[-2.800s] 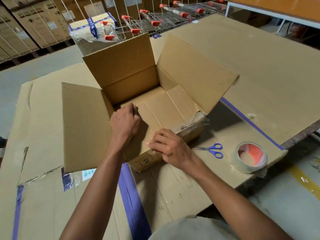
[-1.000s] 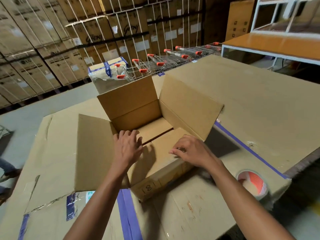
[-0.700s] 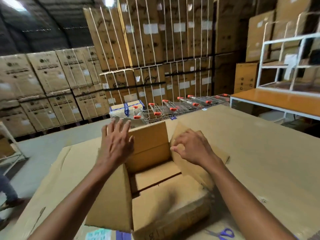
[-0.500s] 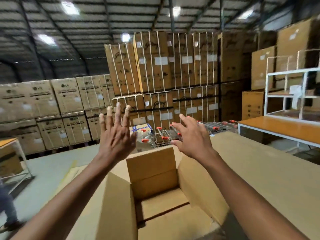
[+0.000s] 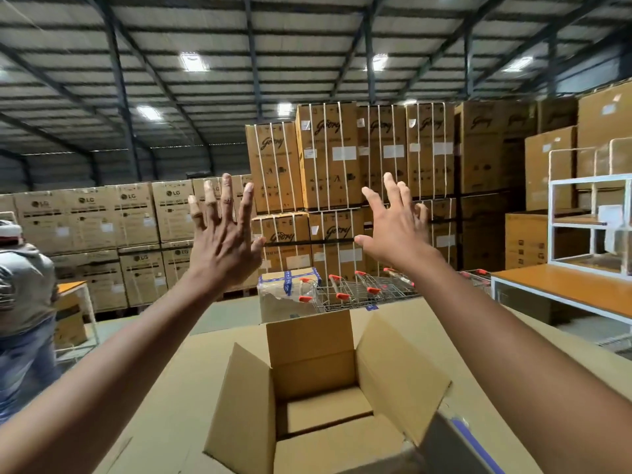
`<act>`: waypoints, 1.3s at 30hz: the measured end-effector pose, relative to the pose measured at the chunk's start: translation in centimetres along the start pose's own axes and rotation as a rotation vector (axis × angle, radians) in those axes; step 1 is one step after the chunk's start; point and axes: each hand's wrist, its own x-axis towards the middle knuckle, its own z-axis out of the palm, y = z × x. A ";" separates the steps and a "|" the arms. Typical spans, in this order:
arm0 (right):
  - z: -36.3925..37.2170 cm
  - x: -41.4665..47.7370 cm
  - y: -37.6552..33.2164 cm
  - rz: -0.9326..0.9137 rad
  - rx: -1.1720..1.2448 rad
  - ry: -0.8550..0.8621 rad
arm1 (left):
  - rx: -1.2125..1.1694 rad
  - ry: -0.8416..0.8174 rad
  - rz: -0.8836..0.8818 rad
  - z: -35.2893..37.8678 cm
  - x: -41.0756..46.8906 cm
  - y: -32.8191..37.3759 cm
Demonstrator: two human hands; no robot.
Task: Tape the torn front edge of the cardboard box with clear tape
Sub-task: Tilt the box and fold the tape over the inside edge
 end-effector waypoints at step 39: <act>-1.9 -16.9 6.6 -0.094 0.048 -0.142 | -0.058 -0.214 -0.182 -7.1 -18.8 7.2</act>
